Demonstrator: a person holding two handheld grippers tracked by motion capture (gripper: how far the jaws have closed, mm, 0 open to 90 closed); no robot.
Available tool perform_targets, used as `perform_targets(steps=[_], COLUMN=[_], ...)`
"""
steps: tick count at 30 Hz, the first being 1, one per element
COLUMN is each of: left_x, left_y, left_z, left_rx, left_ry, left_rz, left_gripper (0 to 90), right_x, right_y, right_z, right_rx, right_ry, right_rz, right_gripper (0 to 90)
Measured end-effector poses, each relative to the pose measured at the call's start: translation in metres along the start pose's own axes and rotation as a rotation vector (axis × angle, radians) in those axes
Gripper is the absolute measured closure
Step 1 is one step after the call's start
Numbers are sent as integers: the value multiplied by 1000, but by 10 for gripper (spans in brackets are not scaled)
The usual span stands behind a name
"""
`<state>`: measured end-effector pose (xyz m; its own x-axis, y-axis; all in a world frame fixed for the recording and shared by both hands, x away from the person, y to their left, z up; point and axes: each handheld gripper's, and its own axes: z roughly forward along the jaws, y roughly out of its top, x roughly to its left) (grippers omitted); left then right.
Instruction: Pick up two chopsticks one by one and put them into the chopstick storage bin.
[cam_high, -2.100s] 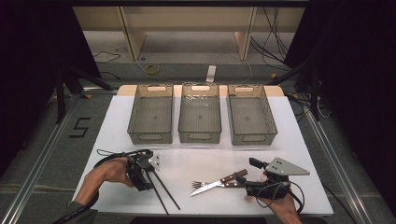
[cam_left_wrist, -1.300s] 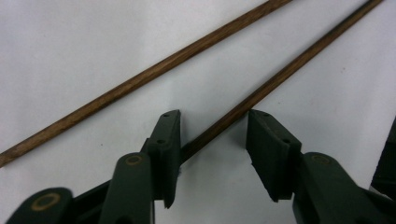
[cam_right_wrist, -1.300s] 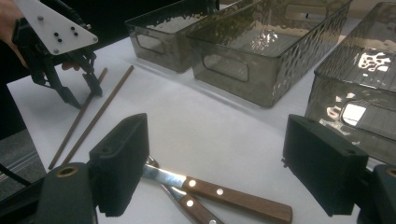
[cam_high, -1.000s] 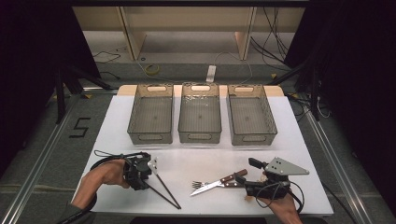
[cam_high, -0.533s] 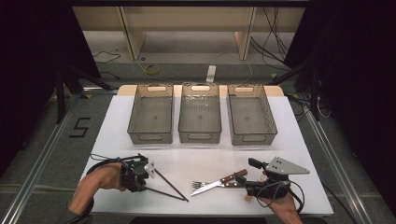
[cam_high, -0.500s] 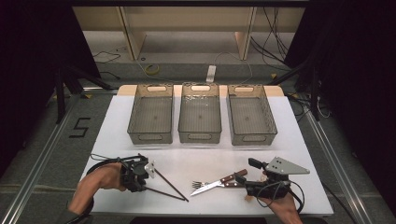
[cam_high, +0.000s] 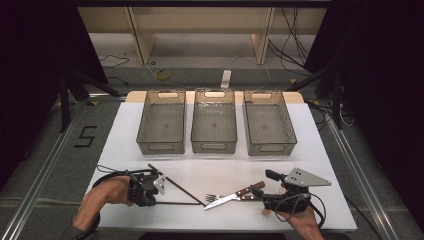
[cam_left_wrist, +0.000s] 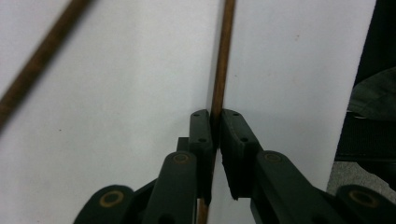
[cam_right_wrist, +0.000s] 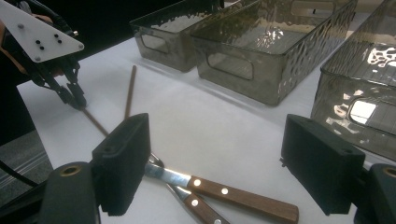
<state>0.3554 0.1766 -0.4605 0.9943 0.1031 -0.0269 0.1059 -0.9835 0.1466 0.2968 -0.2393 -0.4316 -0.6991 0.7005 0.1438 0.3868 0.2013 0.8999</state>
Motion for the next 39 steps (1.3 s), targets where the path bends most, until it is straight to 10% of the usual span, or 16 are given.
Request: perform_targets(steps=[12,23,39], left_x=[-1,3,33], left_y=[-1,2,13], left_z=[-2,-24,-61], left_rx=[-22,-121,-408], left_ry=[-16,91,219], left_rz=[27,-19,-424], left_gripper=[845,846,845], right_x=[0,0,0], right_y=[0,0,0], right_z=[0,0,-1], right_rx=[0,-1,-10], right_ry=[3,3,2], right_rz=[1,2,9], right_gripper=[251,251,249])
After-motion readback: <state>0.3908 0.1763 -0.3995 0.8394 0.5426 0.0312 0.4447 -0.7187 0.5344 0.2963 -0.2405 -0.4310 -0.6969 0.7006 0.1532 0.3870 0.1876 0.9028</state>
